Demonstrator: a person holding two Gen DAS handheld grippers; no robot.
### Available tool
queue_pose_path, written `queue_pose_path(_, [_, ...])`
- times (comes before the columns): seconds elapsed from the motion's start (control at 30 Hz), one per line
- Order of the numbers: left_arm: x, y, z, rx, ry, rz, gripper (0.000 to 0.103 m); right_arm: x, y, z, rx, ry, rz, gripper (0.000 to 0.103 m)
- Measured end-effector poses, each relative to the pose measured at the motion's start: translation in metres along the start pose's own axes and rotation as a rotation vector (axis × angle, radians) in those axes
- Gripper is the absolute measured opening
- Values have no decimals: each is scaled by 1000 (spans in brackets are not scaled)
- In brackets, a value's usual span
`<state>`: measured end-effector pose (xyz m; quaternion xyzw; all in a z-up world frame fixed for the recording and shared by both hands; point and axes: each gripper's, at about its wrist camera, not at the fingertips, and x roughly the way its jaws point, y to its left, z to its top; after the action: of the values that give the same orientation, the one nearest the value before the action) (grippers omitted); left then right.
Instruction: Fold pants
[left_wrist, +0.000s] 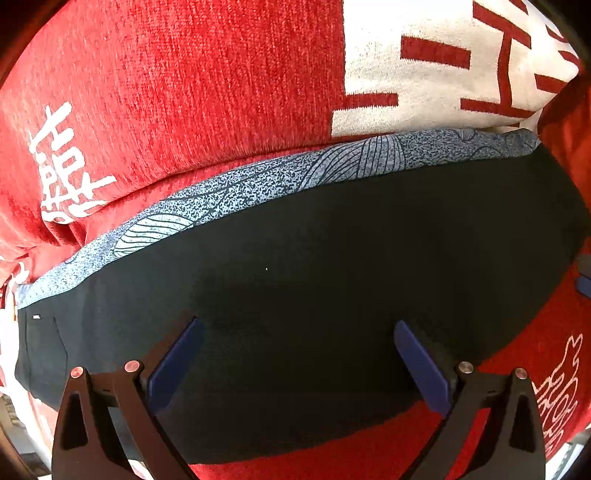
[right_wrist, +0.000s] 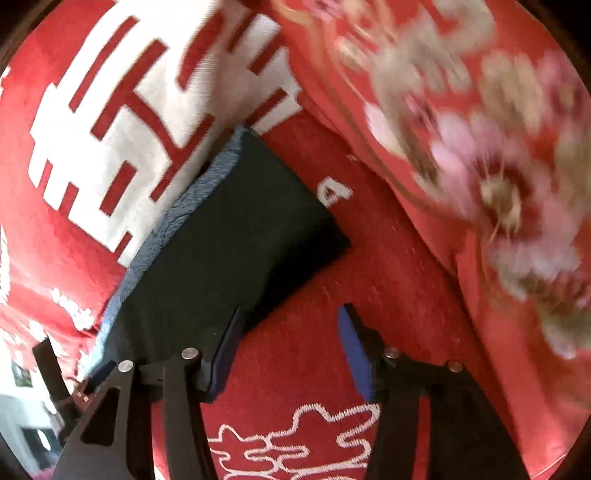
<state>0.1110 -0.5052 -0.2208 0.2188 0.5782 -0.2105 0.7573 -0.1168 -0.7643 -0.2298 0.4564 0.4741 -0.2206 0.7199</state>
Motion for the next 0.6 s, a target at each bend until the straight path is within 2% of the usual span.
queue_pose_path(0.1, [1, 2, 0, 3, 2, -4, 103, 5, -1, 15, 45, -28, 80, 56])
queue_pose_path(0.13, [0, 1, 0, 4, 2, -7, 103, 8, -1, 20, 56, -25, 99, 47])
queue_pose_path(0.17, [0, 3, 0, 6, 2, -8, 103, 12, 2, 23, 55, -13, 92, 18])
queue_pose_path(0.2, [-2, 3, 0, 8, 2, -7, 103, 12, 4, 25, 49, -9, 79, 14])
queue_pose_path(0.33, [-9, -1, -3, 33, -3, -16, 103, -19, 19, 16, -53, -69, 41, 12])
queue_pose_path(0.4, [-4, -1, -6, 30, 4, -15, 103, -17, 16, 11, -74, -41, -16, 12])
queue_pose_path(0.47, [0, 3, -5, -5, 17, -33, 103, -7, -1, 11, -43, 5, -99, 13])
queue_pose_path(0.6, [4, 10, -3, -9, 44, -83, 103, -15, 2, 2, -71, 13, -147, 14])
